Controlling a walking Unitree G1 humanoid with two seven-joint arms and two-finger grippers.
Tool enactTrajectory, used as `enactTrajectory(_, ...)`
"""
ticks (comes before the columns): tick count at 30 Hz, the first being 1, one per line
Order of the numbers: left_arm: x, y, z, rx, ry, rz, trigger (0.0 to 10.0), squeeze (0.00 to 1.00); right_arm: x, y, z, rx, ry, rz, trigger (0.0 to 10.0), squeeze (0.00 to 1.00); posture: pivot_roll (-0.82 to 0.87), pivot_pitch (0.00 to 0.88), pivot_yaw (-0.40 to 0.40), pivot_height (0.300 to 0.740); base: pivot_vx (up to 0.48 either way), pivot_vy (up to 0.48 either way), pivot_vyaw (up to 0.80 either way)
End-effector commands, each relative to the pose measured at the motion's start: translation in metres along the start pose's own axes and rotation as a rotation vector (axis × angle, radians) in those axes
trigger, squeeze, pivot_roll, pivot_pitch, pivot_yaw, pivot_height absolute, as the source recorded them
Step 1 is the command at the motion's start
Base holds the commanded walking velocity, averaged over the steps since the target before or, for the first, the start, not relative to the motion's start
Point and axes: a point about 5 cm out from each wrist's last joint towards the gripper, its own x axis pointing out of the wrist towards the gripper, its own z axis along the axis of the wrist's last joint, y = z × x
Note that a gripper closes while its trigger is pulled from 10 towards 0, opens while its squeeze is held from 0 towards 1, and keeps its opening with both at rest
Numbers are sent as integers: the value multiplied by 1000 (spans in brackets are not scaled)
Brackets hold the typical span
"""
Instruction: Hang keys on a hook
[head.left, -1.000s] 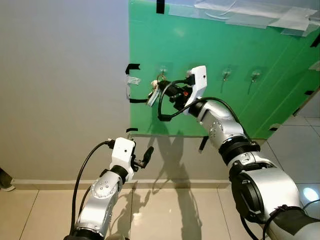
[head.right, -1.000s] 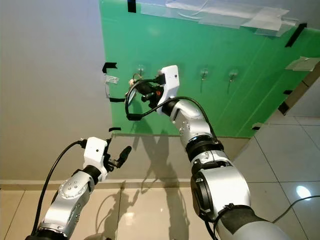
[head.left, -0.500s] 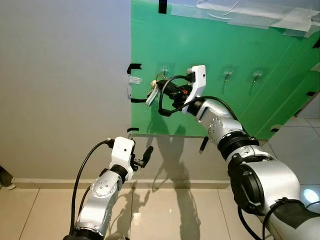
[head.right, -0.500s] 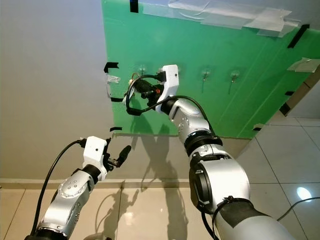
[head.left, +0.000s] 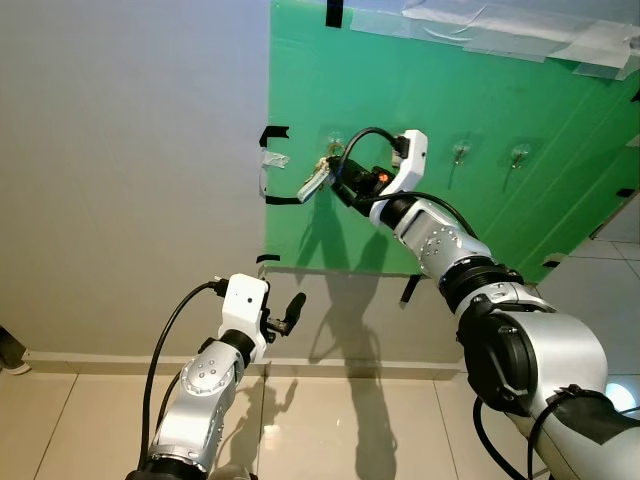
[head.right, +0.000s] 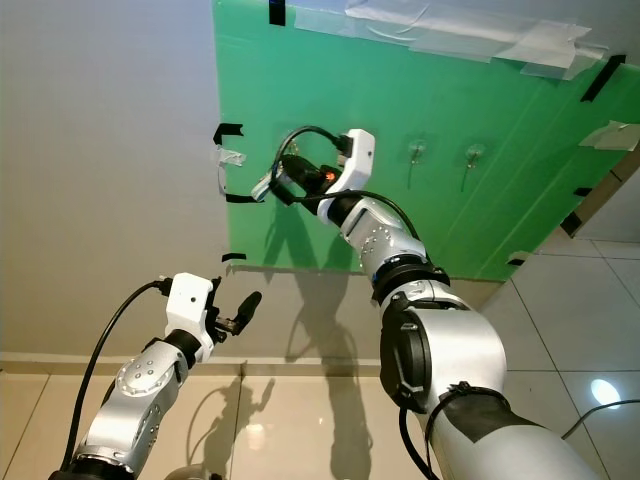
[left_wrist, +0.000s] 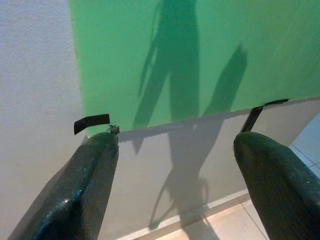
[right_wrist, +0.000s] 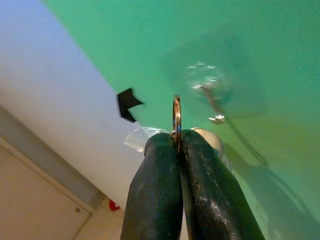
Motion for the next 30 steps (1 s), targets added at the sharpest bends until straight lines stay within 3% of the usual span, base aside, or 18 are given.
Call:
enactTrajectory(1,0,-2,4,-1,-11,-2,10000,0,0,-1,7,33,-19,-17,0,0,178,0,-119,740,0,0,0)
enactTrajectory(10,1,-2,3,-18,-5,2,10000,0,-3,-5,0,116,12,-33,0,0,173,0,-118,740,0,0,0)
enactTrajectory(19,2,-2,3,-36,-2,16,10000,0,1,1,-6,104,51,-21,0,0,181,0,-127,740,0,0,0)
enactTrajectory(27,1,-2,2,-66,5,26,10000,0,0,-3,-9,192,37,-76,0,0,182,0,-133,740,0,0,0)
enactTrajectory(30,2,-2,2,-70,6,27,10000,0,-2,-6,-11,133,42,-86,0,0,182,0,-133,740,0,0,0)
